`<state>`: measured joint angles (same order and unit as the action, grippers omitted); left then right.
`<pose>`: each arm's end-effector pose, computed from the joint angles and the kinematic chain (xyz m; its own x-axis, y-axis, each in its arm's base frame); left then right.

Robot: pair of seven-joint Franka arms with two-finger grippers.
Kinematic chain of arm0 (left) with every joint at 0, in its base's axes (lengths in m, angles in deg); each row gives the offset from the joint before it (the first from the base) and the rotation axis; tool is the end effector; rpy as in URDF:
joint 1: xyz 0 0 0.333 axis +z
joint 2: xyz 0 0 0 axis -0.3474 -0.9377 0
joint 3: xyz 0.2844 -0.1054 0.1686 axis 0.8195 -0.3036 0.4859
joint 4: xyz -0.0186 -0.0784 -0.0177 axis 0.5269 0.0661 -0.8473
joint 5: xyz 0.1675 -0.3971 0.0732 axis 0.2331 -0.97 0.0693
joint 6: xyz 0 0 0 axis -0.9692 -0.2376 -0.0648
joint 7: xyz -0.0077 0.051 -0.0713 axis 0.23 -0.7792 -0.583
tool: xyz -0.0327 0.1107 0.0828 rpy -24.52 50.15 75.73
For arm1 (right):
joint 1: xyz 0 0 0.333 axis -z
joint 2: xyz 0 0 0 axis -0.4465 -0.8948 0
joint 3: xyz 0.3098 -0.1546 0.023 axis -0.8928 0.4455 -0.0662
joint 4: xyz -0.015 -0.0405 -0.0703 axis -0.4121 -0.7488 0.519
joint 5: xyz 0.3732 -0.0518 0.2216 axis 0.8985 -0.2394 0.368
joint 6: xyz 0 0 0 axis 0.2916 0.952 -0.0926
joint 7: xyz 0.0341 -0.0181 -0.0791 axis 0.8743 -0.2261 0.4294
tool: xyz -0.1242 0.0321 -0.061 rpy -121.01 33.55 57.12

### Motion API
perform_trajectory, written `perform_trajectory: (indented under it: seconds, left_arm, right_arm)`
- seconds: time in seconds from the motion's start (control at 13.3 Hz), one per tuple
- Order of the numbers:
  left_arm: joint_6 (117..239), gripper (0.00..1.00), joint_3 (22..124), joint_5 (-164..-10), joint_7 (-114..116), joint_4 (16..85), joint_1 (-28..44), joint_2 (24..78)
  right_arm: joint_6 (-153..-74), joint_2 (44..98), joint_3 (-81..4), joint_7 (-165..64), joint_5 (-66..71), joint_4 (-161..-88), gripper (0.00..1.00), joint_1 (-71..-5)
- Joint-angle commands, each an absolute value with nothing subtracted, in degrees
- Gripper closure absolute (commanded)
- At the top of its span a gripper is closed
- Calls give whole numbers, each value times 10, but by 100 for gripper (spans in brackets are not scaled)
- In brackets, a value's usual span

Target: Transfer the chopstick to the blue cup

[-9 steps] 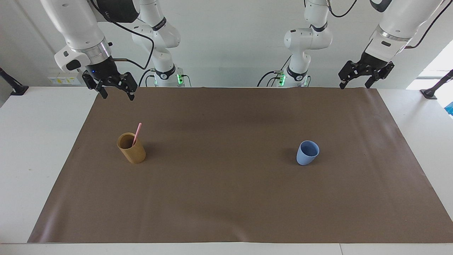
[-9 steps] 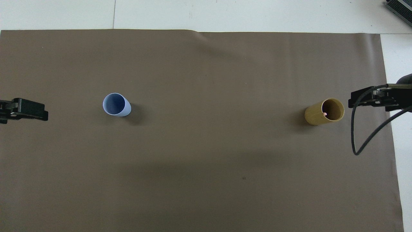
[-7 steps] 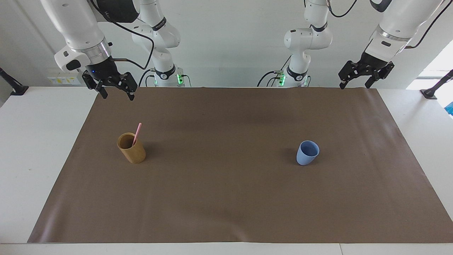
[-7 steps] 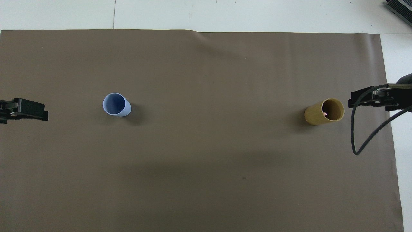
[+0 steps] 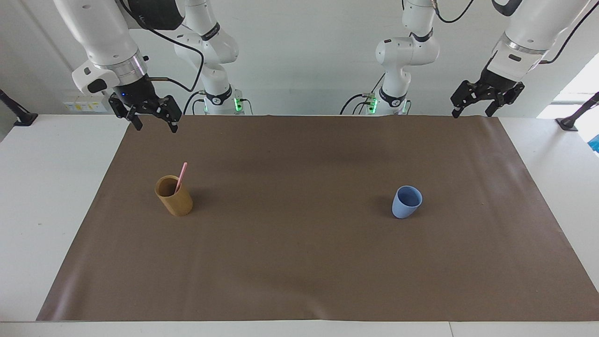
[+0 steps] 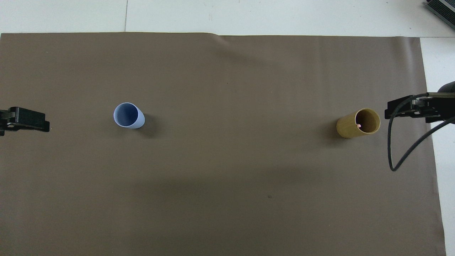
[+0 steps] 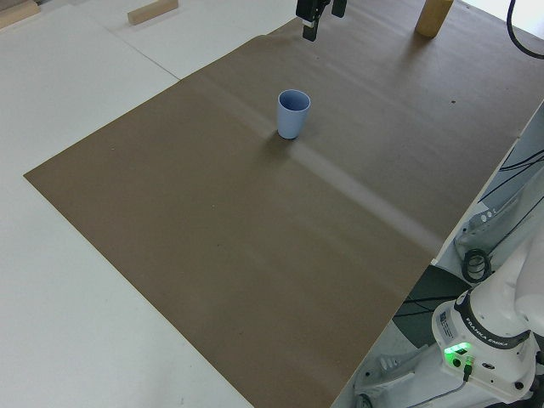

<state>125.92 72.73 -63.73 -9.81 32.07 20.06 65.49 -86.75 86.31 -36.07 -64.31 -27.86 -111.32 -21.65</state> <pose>0.5642 -0.0392 0.6540 0.9998 0.0219 -0.0030 0.0219 -0.9994 0.0280 0.6004 -0.0006 0.6201 0.9939 -0.1098 0.0072 -0.1098 -0.9939 -0.0070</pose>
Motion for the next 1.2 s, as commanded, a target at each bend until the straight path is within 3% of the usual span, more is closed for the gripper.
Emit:
perform_trajectory:
  seconds: [0.0, 0.45, 1.13]
  left_arm:
    - [1295, 0, 726, -647, -103, 349, 210, 666]
    - [1465, 0, 725, -648, -98, 488, 213, 660]
    - [1667, 0, 724, -664, 57, 521, 202, 535]
  right_arm:
    - [-865, 869, -365, -646, -277, -1118, 0, -211]
    - [-865, 869, -365, -646, -277, -1118, 0, -211]
    - [-865, 869, -365, -646, -277, -1118, 0, -211]
